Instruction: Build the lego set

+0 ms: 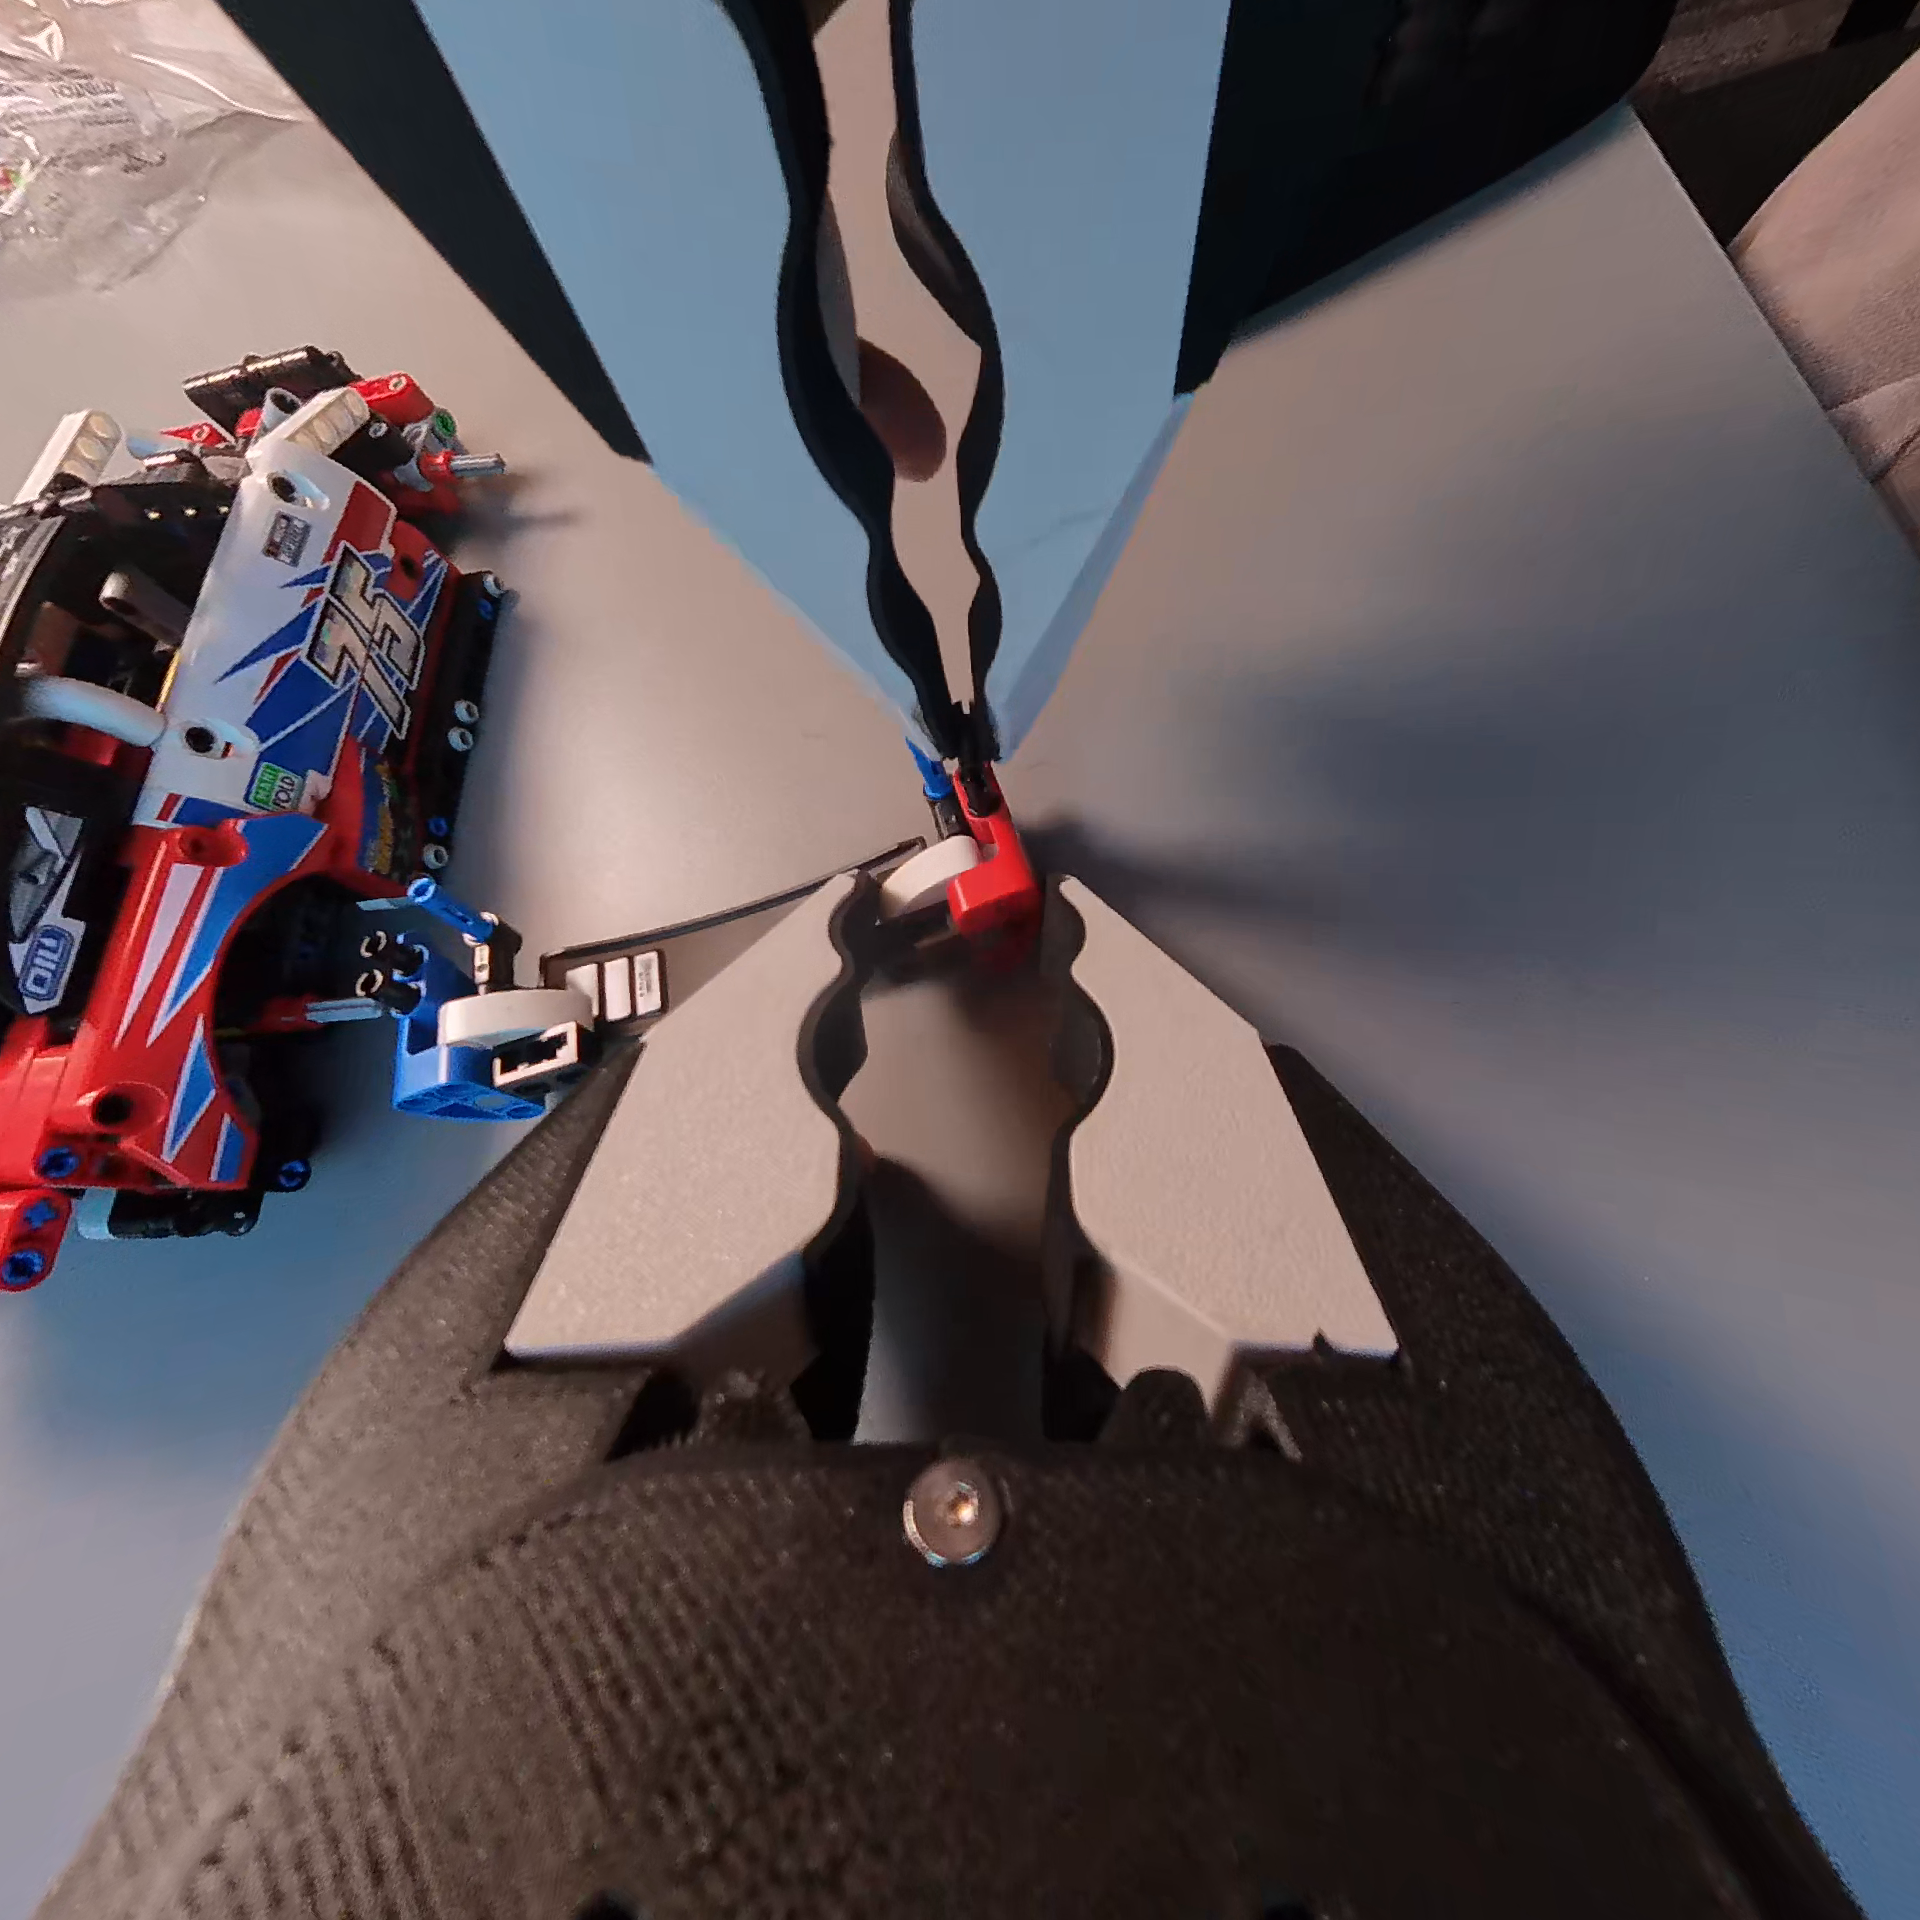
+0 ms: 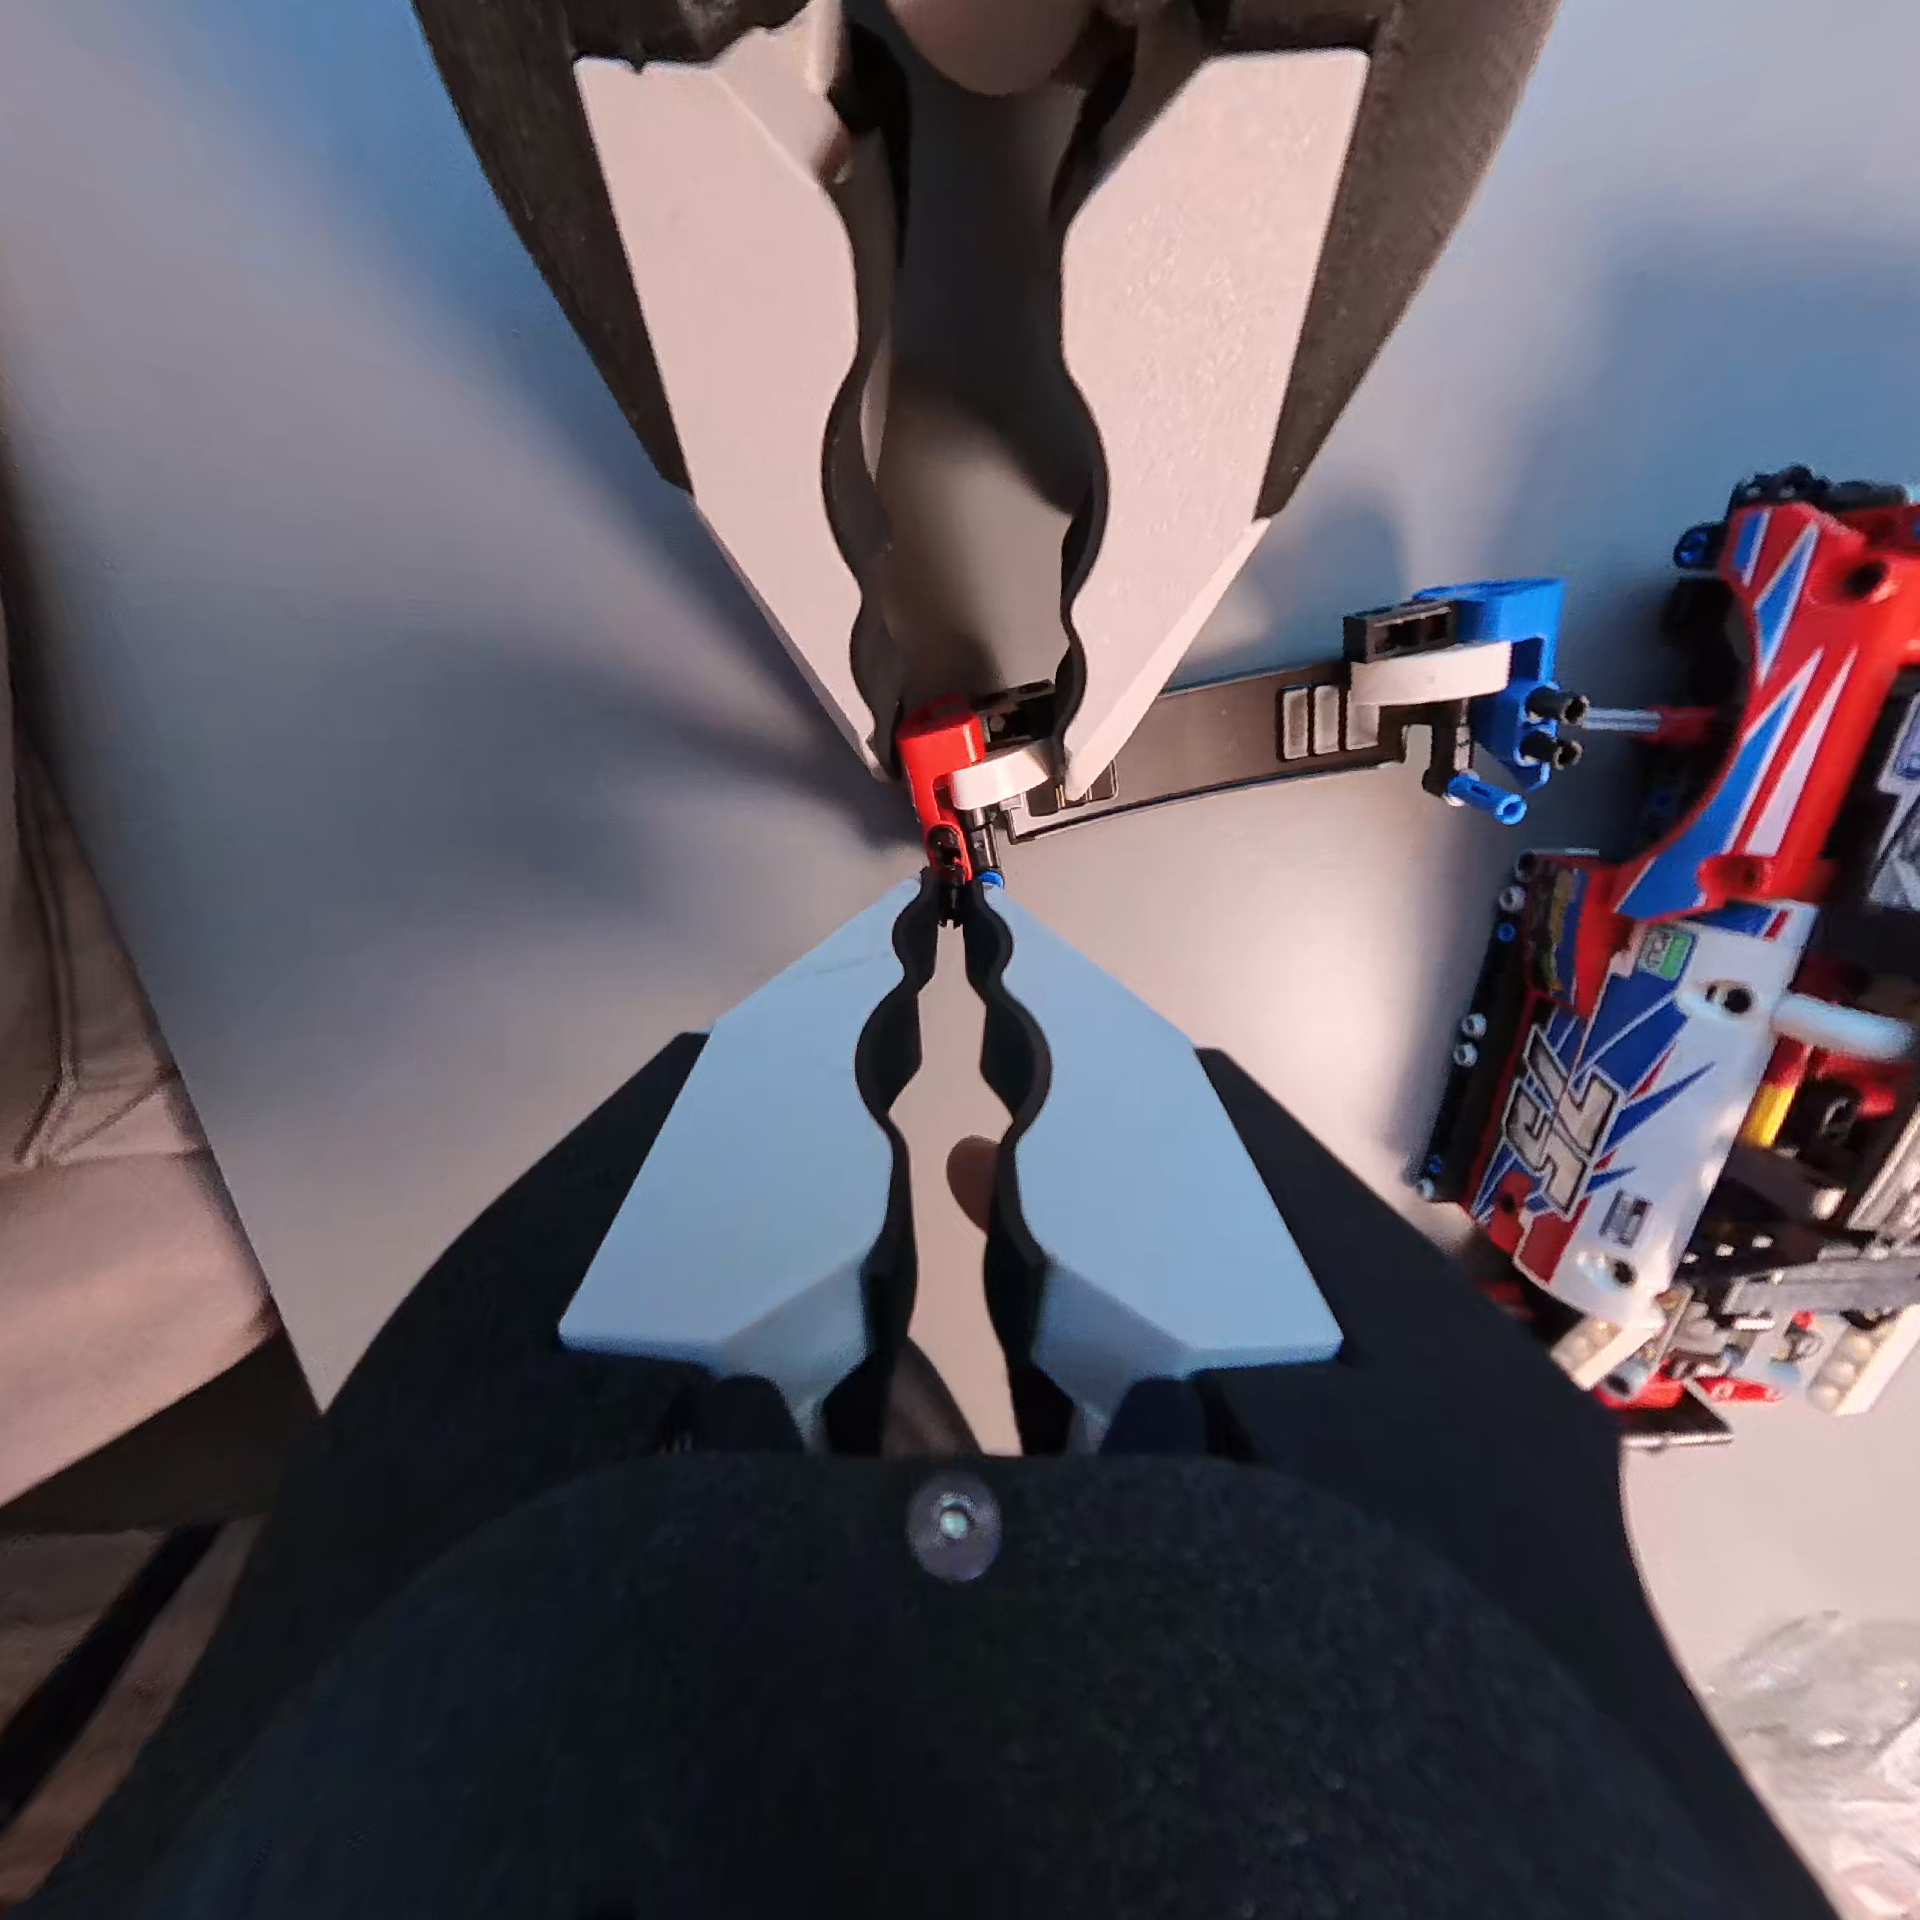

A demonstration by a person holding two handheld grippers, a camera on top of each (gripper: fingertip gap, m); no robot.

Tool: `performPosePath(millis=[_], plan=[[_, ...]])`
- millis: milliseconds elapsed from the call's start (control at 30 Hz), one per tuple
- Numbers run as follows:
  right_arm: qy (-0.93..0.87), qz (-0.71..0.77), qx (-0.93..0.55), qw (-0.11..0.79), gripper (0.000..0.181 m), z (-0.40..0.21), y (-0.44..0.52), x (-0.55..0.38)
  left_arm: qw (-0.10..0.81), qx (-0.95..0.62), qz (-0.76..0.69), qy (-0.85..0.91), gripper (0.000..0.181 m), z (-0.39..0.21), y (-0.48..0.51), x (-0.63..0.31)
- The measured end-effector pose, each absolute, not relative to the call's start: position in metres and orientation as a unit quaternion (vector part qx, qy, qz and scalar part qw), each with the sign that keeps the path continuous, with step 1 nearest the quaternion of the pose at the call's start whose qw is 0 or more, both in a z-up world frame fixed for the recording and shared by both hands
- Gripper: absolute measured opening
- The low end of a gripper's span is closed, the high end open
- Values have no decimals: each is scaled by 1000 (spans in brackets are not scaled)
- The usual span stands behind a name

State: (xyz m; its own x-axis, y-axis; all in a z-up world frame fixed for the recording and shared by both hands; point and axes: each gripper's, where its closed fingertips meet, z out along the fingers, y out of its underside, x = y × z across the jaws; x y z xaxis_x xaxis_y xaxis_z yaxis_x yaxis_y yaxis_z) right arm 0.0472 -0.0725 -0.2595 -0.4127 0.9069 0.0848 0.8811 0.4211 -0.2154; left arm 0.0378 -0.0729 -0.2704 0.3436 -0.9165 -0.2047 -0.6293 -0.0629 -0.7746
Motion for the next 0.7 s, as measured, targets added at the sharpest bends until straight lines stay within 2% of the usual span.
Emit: performPosePath(millis=[133, 267, 533, 600, 700], plan=[[-887, 65, -453, 63, 1, -265, -75, 46, 416, -703, -171, 551, 30, -270, -74, 38], [-881, 79, -464, 45, 2, -264, -75, 46, 414, -705, -172, 550, 30, -271, -74, 37], [-860, 98, -482, 133, 3, -262, -76, 44, 412, -704, -173, 552, 30, -271, -74, 36], [-852, 116, -489, 147, 13, -258, -78, 45, 413, -703, -169, 554, 30, -272, -74, 36], [-840, 129, -499, 173, 8, -249, -76, 44, 413, -704, -169, 553, 30, -272, -74, 36]])
